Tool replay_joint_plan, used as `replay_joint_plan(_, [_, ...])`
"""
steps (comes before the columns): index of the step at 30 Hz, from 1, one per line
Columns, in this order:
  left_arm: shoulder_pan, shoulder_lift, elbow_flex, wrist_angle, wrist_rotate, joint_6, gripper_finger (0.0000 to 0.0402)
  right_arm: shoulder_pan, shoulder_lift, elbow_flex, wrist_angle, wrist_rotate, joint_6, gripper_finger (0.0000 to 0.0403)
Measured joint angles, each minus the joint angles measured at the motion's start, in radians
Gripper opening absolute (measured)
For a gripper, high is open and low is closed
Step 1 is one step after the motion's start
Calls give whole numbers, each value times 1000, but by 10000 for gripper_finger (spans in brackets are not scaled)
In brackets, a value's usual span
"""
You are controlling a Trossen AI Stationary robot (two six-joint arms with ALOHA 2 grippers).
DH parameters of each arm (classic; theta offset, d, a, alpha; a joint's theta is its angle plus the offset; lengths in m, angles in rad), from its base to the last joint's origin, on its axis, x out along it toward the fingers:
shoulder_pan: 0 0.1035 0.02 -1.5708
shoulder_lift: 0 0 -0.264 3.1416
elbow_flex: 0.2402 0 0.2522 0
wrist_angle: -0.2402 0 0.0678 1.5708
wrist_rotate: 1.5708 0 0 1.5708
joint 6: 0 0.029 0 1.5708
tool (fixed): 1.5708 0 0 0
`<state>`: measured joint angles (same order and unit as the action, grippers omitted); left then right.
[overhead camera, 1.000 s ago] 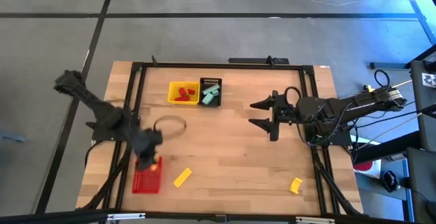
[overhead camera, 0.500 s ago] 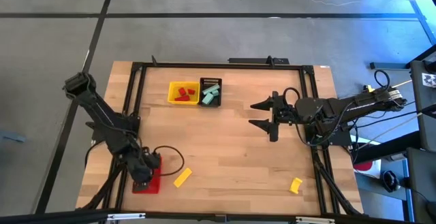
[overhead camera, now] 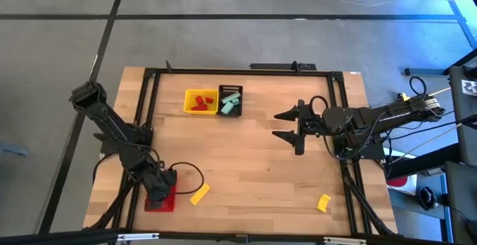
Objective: Sort & place blocks by color
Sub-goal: Put the top yellow block into the red basket, then put the left yellow block into the red basket
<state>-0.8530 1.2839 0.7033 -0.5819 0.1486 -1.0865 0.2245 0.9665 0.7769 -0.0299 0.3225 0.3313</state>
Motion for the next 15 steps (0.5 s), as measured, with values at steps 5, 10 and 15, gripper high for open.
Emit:
replay_joint_plan(5, [28,0,0,0,19,-3,194,0,0,0,0,0,0,314])
replay_joint_plan(10, [72,-7,0,-1,79,-2,216,0,0,0,0,0,0,314])
replay_joint_plan(15, [116,-74,22,-5,130,-7,226,0,0,0,0,0,0,314])
